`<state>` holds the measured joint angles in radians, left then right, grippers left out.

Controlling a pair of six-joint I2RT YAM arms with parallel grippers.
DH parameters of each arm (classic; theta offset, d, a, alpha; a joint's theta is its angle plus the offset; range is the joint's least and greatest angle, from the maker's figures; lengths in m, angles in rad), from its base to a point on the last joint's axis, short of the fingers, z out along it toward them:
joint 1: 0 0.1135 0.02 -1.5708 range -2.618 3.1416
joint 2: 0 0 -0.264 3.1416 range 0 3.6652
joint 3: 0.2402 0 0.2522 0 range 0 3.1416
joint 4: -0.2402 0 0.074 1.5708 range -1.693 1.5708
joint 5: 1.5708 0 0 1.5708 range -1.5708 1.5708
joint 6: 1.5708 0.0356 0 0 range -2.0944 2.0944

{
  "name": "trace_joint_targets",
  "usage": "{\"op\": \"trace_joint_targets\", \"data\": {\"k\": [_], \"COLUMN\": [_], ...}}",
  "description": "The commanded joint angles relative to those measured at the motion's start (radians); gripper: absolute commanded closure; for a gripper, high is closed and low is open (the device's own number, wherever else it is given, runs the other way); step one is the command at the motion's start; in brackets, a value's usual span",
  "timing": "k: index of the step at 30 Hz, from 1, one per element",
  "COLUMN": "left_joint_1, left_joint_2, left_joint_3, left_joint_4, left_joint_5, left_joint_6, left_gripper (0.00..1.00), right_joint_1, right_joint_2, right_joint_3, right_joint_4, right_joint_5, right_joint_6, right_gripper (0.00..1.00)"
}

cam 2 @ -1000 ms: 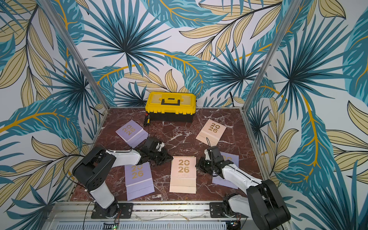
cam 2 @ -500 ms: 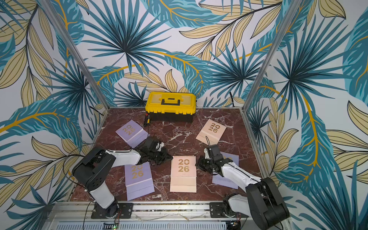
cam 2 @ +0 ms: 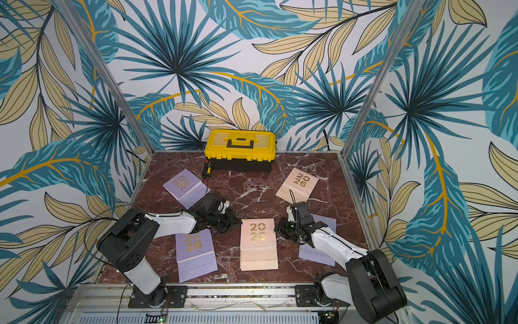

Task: Stack the calendars
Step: Adjust the calendar at the calendar.

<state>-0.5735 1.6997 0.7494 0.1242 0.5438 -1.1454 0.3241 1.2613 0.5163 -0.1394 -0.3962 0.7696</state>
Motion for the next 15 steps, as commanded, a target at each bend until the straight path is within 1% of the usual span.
{"op": "trace_joint_targets", "data": {"k": [1, 15], "left_joint_1": [-0.009, 0.003], "left_joint_2": [-0.006, 0.025], "left_joint_3": [0.005, 0.033], "left_joint_4": [0.020, 0.020], "left_joint_5": [0.052, 0.064], "left_joint_6": [0.006, 0.014], "left_gripper": [0.91, 0.90], "right_joint_1": [0.007, 0.007], "right_joint_2": [0.020, 0.024], "right_joint_3": [0.026, -0.010], "right_joint_4": [0.062, 0.068], "right_joint_5": [-0.049, -0.046], "right_joint_6": [-0.015, -0.009], "right_gripper": [0.94, 0.94]}}
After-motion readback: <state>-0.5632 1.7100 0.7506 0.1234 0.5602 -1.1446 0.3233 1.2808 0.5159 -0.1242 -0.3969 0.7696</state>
